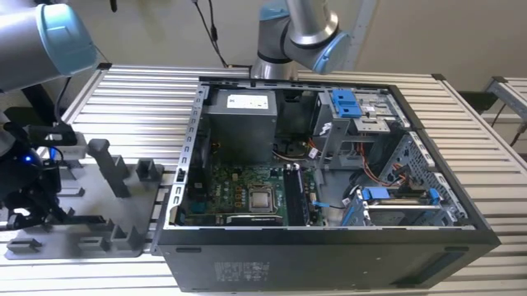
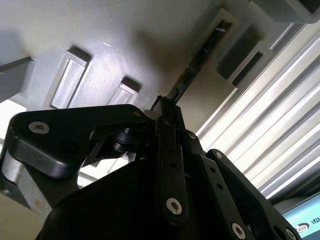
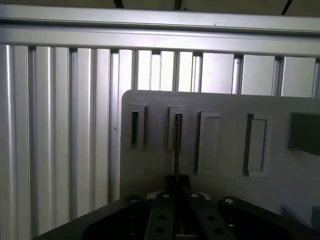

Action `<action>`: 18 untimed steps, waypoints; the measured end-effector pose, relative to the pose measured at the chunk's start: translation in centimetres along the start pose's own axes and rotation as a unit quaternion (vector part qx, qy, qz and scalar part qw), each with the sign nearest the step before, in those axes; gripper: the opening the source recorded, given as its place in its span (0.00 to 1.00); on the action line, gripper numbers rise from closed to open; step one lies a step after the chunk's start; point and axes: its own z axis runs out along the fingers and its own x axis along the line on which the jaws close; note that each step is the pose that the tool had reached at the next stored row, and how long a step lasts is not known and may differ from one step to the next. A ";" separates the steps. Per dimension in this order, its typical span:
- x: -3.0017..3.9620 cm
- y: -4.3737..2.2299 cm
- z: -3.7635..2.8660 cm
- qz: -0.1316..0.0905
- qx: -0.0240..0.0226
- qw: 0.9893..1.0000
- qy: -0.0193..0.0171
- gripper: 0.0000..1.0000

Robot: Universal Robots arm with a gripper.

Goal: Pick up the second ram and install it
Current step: 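Pick up the second ram and move it above second insertion slot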

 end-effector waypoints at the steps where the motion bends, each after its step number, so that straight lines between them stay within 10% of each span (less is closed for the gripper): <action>1: 0.00 0.00 -0.12 0.000 0.000 1.000 0.000 0.14; 18: -0.01 -0.04 -2.30 0.000 0.000 1.000 0.000 0.14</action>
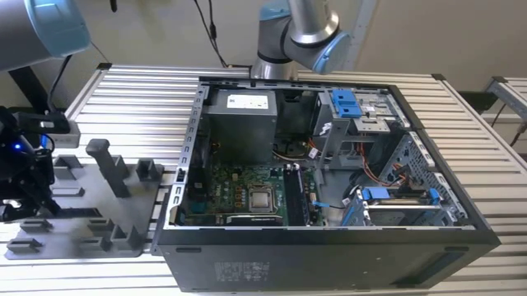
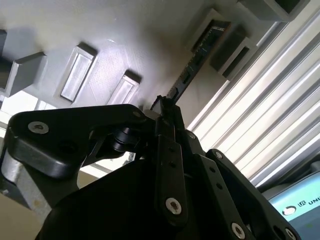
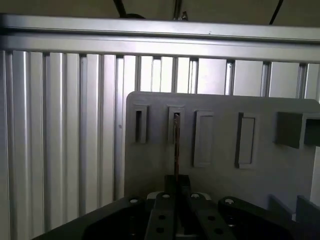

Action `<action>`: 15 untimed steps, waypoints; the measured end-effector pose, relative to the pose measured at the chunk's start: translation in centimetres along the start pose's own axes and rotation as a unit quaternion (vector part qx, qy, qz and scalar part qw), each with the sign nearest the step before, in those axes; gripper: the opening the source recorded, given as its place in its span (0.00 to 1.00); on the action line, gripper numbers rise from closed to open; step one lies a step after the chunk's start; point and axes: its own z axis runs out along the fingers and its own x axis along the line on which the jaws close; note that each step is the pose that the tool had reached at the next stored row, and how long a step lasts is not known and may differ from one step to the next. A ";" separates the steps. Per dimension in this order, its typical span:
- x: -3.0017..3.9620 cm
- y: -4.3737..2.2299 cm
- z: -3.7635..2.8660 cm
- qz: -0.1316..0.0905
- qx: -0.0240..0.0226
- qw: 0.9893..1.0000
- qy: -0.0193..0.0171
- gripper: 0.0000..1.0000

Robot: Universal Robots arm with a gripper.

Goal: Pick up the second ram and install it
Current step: 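Pick up the second ram and move it above second insertion slot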

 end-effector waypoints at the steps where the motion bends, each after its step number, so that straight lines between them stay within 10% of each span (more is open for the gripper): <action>1: 0.00 0.00 -0.13 0.000 0.000 1.000 0.000 0.14; 11: 0.00 -0.02 -1.35 0.000 0.000 1.000 -0.003 0.14; 15: 0.00 -0.02 -1.59 0.003 0.000 1.000 -0.015 0.14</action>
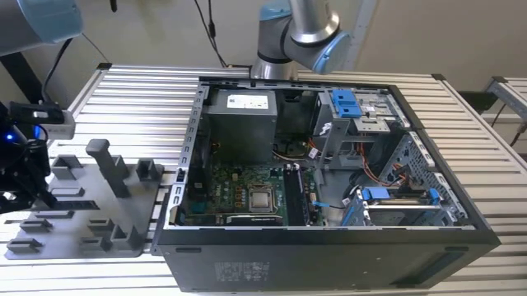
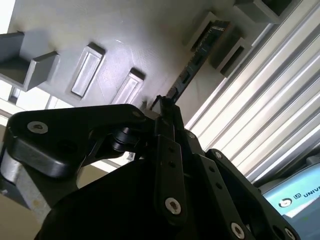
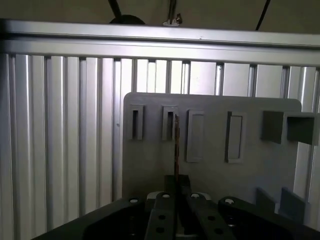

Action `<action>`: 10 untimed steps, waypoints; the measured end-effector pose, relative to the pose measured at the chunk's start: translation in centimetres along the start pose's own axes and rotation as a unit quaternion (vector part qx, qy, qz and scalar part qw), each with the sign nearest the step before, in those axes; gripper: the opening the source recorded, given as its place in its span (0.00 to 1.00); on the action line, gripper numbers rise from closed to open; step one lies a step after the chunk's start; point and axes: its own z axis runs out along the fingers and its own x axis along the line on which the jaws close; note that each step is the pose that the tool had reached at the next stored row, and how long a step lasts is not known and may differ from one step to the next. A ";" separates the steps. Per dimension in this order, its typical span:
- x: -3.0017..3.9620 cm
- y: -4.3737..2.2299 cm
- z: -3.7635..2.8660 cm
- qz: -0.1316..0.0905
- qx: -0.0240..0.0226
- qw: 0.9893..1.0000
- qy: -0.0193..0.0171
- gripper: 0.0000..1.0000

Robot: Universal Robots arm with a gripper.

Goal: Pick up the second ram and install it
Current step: 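Pick up the second ram and move it above second insertion slot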

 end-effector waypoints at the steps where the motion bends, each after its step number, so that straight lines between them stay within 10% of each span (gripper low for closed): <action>1: 0.00 0.00 -0.06 0.001 0.000 1.000 -0.002 0.14; 10: -0.03 -0.22 -1.00 0.002 -0.012 1.000 -0.004 0.14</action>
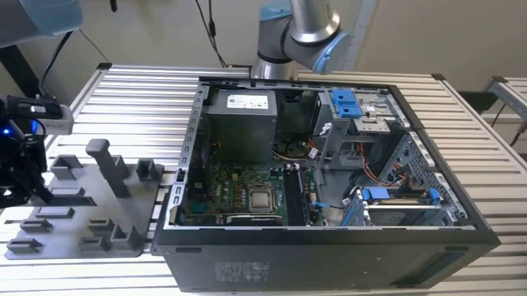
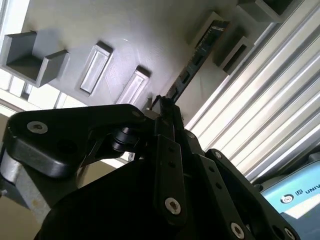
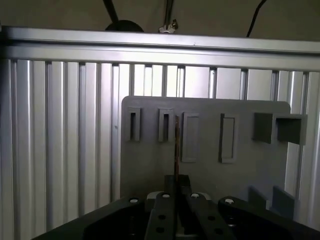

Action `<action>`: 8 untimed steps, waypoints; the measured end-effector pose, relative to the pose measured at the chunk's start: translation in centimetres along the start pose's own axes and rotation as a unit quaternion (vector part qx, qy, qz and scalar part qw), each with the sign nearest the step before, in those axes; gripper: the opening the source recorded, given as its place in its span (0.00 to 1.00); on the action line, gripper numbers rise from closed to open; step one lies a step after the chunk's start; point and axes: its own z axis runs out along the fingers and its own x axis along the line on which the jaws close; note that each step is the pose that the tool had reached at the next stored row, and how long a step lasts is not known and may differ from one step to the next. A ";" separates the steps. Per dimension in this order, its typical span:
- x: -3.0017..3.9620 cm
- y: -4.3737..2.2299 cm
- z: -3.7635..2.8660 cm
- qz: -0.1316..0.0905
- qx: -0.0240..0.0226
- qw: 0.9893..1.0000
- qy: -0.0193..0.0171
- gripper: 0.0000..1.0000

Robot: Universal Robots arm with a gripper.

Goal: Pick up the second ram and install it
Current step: 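Pick up the second ram and move it above second insertion slot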

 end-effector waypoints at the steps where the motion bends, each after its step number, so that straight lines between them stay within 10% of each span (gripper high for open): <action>1: 0.00 -0.05 -0.10 0.000 -0.002 1.000 0.000 0.14; 8: -0.03 -0.06 -0.67 0.000 -0.003 1.000 0.000 0.14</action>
